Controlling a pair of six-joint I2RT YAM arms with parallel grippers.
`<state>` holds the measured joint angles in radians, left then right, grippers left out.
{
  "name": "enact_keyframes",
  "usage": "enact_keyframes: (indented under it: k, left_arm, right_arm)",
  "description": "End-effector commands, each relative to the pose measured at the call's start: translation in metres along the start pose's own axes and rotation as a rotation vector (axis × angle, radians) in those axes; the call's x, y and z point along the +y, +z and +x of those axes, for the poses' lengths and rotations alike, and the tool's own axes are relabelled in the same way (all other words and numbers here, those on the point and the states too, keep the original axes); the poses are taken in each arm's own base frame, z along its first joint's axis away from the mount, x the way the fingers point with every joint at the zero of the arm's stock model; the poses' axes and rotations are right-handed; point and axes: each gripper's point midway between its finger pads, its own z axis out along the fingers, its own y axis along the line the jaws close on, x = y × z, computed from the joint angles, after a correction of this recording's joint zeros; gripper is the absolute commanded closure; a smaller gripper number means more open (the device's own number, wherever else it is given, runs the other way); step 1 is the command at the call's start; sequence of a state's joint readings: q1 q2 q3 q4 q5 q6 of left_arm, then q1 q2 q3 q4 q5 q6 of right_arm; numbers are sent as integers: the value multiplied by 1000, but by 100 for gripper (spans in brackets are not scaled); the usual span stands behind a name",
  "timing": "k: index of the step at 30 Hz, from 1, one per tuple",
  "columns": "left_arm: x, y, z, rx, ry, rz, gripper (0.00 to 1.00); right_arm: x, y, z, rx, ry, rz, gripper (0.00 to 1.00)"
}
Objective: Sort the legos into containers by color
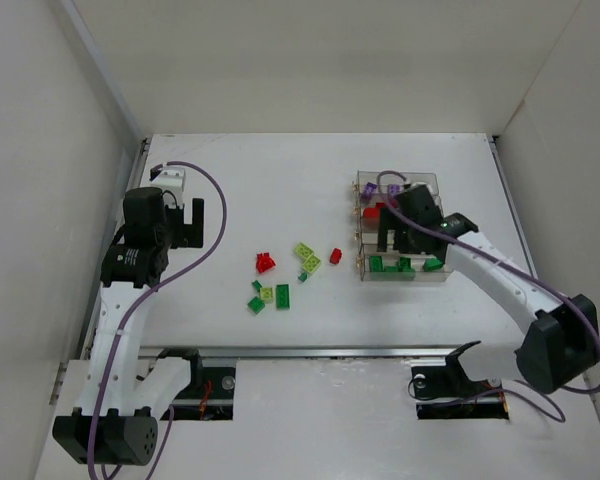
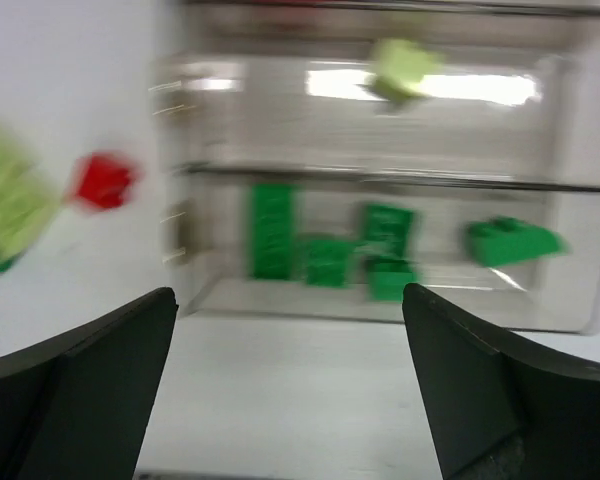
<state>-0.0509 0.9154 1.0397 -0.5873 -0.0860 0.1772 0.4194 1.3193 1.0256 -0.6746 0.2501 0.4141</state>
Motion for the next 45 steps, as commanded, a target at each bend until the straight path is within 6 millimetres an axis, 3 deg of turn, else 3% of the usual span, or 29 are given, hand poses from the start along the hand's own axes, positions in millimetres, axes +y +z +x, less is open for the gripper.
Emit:
enact_keyframes:
  k: [1,2,4,9,15,20,27,29,33,36,40,42,44,45]
  left_arm:
    - [-1,-2,-6,-36,0,6,0]
    - [-1,-1,-9,-45,-1,5,0]
    - [-2,-1,-9,-45,-13,5,0]
    - [-3,-1,-9,-46,-13,14,0]
    - [-3,-1,-9,-46,-13,14,0]
    - [-3,-1,-9,-46,-13,14,0]
    - [-3,-1,-9,-46,-13,14,0]
    - [-3,-1,-9,-46,-13,14,0]
    - [-3,-1,-9,-46,-13,14,0]
    - [-3,-1,-9,-46,-13,14,0]
    - [-3,-1,-9,-46,-13,14,0]
    - [-5,-1,-9,-47,-13,23,0]
    - [-10,0,-6,-41,5,51,0]
    - [-14,0,-7,-48,55,90,0]
  right_arm:
    - [91,-58,-20,-194,-185,-237,0]
    - [113,-64,-19,-210,-221,-296,0]
    - [153,-57,11,-136,-323,-376,4]
    - [215,-17,65,69,-414,-500,44]
    - [249,10,95,116,-477,-524,43]
    - [256,32,106,156,-510,-505,43]
    - [262,62,105,147,-530,-426,48]
    - [264,68,102,135,-530,-406,51]
    - [264,70,100,142,-536,-383,67]
    - [264,71,99,138,-527,-373,72]
    - [262,60,92,134,-526,-376,100]
    - [267,34,72,87,-484,-412,100]
    - [257,14,52,20,-434,-394,100]
    - [251,-14,27,-48,-360,-416,100]
